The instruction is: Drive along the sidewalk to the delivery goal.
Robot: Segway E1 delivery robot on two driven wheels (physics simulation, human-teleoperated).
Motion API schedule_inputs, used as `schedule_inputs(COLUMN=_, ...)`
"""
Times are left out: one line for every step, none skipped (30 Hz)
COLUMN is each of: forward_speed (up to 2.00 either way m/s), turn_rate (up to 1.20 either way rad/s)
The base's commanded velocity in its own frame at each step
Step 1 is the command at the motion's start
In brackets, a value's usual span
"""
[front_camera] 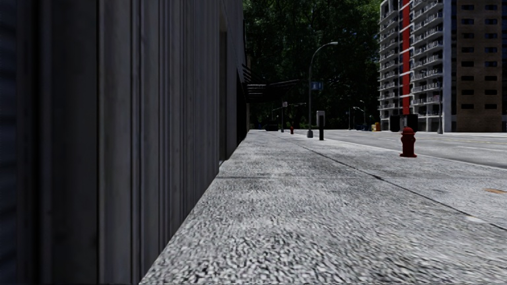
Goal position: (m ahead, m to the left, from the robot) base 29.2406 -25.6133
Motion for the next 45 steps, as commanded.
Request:
schedule_inputs(forward_speed=2.00, turn_rate=0.00)
schedule_inputs(forward_speed=2.00, turn_rate=0.00)
schedule_inputs(forward_speed=2.00, turn_rate=0.00)
schedule_inputs(forward_speed=2.00, turn_rate=0.00)
schedule_inputs(forward_speed=2.00, turn_rate=0.00)
schedule_inputs(forward_speed=2.00, turn_rate=0.00)
schedule_inputs(forward_speed=2.00, turn_rate=0.00)
schedule_inputs(forward_speed=2.00, turn_rate=0.00)
schedule_inputs(forward_speed=2.00, turn_rate=0.00)
schedule_inputs(forward_speed=2.00, turn_rate=0.00)
schedule_inputs(forward_speed=2.00, turn_rate=0.00)
schedule_inputs(forward_speed=2.00, turn_rate=0.00)
schedule_inputs(forward_speed=2.00, turn_rate=0.00)
schedule_inputs(forward_speed=2.00, turn_rate=0.00)
schedule_inputs(forward_speed=2.00, turn_rate=0.00)
schedule_inputs(forward_speed=2.00, turn_rate=0.00)
schedule_inputs(forward_speed=2.00, turn_rate=0.00)
schedule_inputs(forward_speed=2.00, turn_rate=0.00)
schedule_inputs(forward_speed=2.00, turn_rate=0.00)
schedule_inputs(forward_speed=2.00, turn_rate=0.00)
schedule_inputs(forward_speed=2.00, turn_rate=0.00)
schedule_inputs(forward_speed=2.00, turn_rate=0.00)
schedule_inputs(forward_speed=2.00, turn_rate=0.00)
schedule_inputs(forward_speed=2.00, turn_rate=0.00)
schedule_inputs(forward_speed=2.00, turn_rate=0.00)
schedule_inputs(forward_speed=2.00, turn_rate=0.00)
schedule_inputs(forward_speed=2.00, turn_rate=0.00)
schedule_inputs(forward_speed=2.00, turn_rate=0.00)
schedule_inputs(forward_speed=2.00, turn_rate=0.00)
schedule_inputs(forward_speed=2.00, turn_rate=0.00)
schedule_inputs(forward_speed=2.00, turn_rate=0.00)
schedule_inputs(forward_speed=2.00, turn_rate=0.00)
schedule_inputs(forward_speed=2.00, turn_rate=0.00)
schedule_inputs(forward_speed=2.00, turn_rate=0.00)
schedule_inputs(forward_speed=2.00, turn_rate=0.00)
schedule_inputs(forward_speed=2.00, turn_rate=0.00)
schedule_inputs(forward_speed=2.00, turn_rate=0.00)
schedule_inputs(forward_speed=2.00, turn_rate=0.00)
schedule_inputs(forward_speed=2.00, turn_rate=0.00)
schedule_inputs(forward_speed=2.00, turn_rate=0.00)
schedule_inputs(forward_speed=2.00, turn_rate=0.00)
schedule_inputs(forward_speed=2.00, turn_rate=0.00)
schedule_inputs(forward_speed=2.00, turn_rate=0.00)
schedule_inputs(forward_speed=2.00, turn_rate=0.00)
schedule_inputs(forward_speed=2.00, turn_rate=0.00)
